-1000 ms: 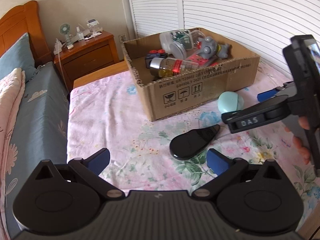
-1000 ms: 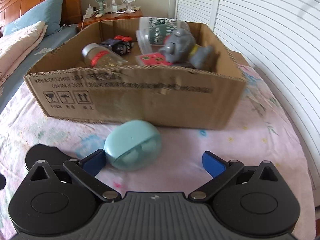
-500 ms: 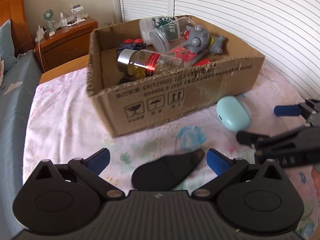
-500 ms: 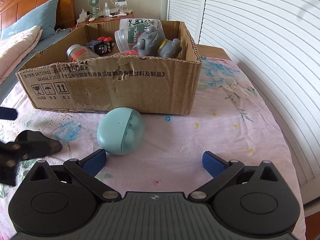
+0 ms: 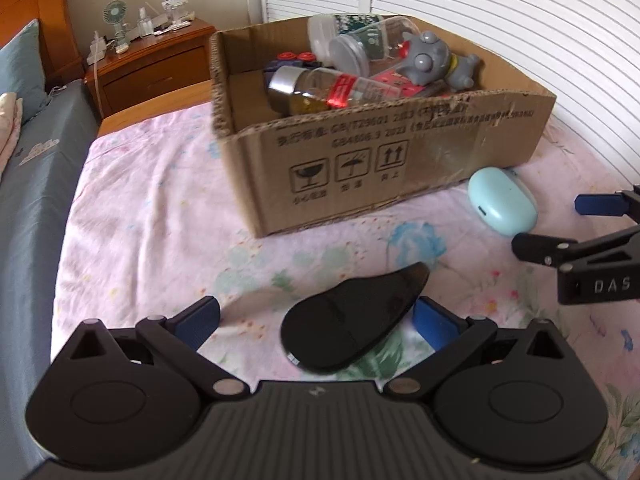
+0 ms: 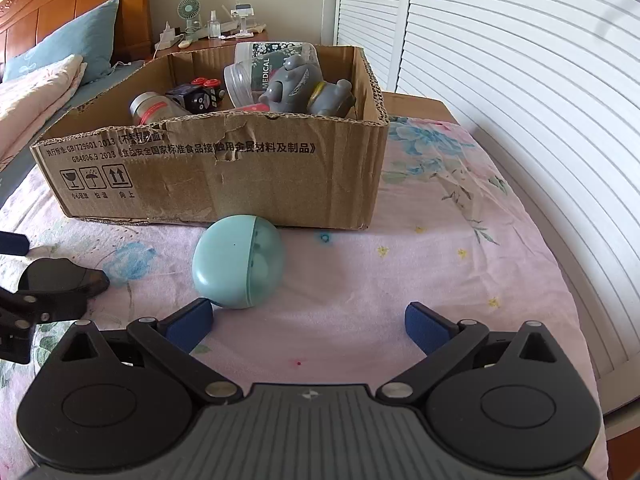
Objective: Organize rigid objects
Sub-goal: 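Grasp the black oval case with the left gripper while the right grasps the teal round case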
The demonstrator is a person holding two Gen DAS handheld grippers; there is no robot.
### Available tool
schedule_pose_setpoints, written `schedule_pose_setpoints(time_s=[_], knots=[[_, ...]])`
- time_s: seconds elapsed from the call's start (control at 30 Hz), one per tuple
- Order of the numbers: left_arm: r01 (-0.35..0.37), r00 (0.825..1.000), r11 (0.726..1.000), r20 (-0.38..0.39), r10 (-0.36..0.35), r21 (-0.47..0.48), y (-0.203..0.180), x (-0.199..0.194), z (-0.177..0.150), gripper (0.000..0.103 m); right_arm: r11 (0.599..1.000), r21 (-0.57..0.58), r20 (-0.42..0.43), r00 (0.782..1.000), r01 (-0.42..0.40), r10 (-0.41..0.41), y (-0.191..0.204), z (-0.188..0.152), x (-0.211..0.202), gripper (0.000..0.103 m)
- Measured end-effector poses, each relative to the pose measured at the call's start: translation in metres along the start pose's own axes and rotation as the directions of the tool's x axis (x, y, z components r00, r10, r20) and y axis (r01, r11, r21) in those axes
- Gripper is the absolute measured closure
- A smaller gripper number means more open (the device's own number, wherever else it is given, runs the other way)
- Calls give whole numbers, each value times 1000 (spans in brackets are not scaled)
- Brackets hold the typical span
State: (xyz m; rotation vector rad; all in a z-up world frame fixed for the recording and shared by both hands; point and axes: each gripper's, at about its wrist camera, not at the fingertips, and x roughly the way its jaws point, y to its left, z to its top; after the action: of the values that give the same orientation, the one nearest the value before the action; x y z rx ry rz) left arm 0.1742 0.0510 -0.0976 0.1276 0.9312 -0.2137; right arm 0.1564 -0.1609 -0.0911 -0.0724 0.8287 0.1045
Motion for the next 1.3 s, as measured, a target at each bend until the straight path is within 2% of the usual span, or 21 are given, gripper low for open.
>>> schedule_pose_setpoints(time_s=[0.1, 0.17, 0.27, 0.5, 0.57, 0.8, 0.97, 1.23, 1.3], knots=[[-14, 999, 996, -30, 12, -87, 6, -4, -4, 1, 1000, 0, 3, 1000, 0, 0, 0, 0, 0, 0], [-7, 999, 993, -44, 2, -114, 3, -10, -8, 1, 1000, -1, 6, 1000, 0, 0, 0, -1, 0, 0], [55, 997, 991, -38, -60, -124, -5, -14, -9, 1, 1000, -3, 11, 1000, -2, 2, 0, -1, 0, 0], [73, 997, 987, -11, -75, -140, -22, -4, 4, 1, 999, -26, 21, 1000, -23, 23, -3, -2, 0, 0], [80, 997, 987, -1, -81, -141, -24, -2, 7, 1, 999, -40, 24, 999, -35, 36, -6, -3, -1, 0], [32, 999, 997, 31, -30, -72, -35, 5, 8, 4, 997, -61, 39, 998, -54, 56, -11, -7, -3, 0], [10, 998, 999, 57, -7, -50, -34, 2, 5, 15, 997, -63, 49, 997, -55, 58, -12, -9, -4, 0], [11, 999, 999, 45, -8, -48, -17, -2, 1, 16, 998, -43, 43, 998, -39, 41, -6, -7, -3, 0], [4, 999, 998, 42, -2, -56, -11, -3, -2, 16, 997, -60, 38, 998, -55, 57, 1, -5, -2, 0]])
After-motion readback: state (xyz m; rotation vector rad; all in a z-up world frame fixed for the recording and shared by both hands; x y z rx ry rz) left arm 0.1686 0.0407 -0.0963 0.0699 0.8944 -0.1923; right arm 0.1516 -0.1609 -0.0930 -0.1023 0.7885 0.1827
